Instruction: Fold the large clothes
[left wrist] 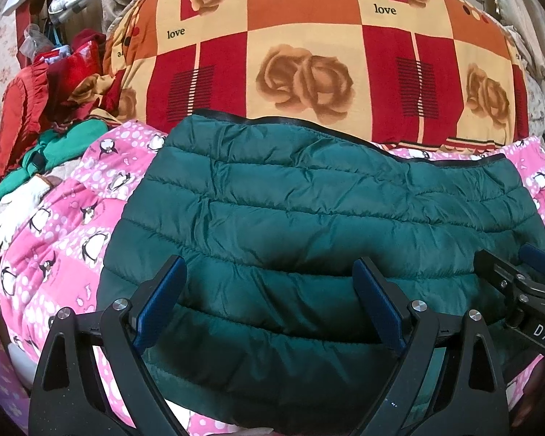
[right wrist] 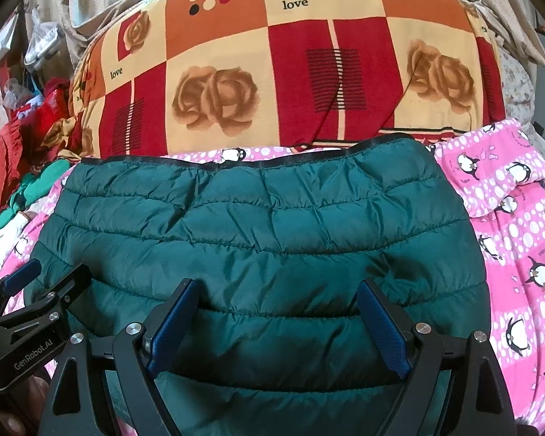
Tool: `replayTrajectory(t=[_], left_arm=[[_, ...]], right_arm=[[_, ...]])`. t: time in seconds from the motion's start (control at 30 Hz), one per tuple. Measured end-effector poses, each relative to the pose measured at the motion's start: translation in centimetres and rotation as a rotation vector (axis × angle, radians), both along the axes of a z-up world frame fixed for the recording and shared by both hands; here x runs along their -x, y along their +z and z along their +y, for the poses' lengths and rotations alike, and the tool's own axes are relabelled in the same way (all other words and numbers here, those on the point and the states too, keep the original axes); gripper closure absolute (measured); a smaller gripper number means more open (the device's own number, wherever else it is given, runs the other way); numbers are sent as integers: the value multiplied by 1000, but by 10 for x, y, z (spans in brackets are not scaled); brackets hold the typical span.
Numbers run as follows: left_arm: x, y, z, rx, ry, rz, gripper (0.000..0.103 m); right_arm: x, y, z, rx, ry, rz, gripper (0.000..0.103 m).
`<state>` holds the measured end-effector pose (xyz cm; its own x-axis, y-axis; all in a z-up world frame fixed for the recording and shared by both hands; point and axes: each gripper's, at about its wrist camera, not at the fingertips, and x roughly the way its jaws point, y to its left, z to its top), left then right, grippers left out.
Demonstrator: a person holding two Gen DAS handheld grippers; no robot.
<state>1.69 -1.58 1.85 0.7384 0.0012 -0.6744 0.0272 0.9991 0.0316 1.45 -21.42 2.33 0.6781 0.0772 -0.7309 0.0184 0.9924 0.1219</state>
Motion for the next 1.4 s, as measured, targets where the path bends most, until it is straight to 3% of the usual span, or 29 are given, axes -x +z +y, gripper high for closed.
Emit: replayTrajectory(t=[1.4], left_arm=[[-18,2,-1,6,-9,9,10]], right_arm=[[-17,0,-4,9,-2,7,13]])
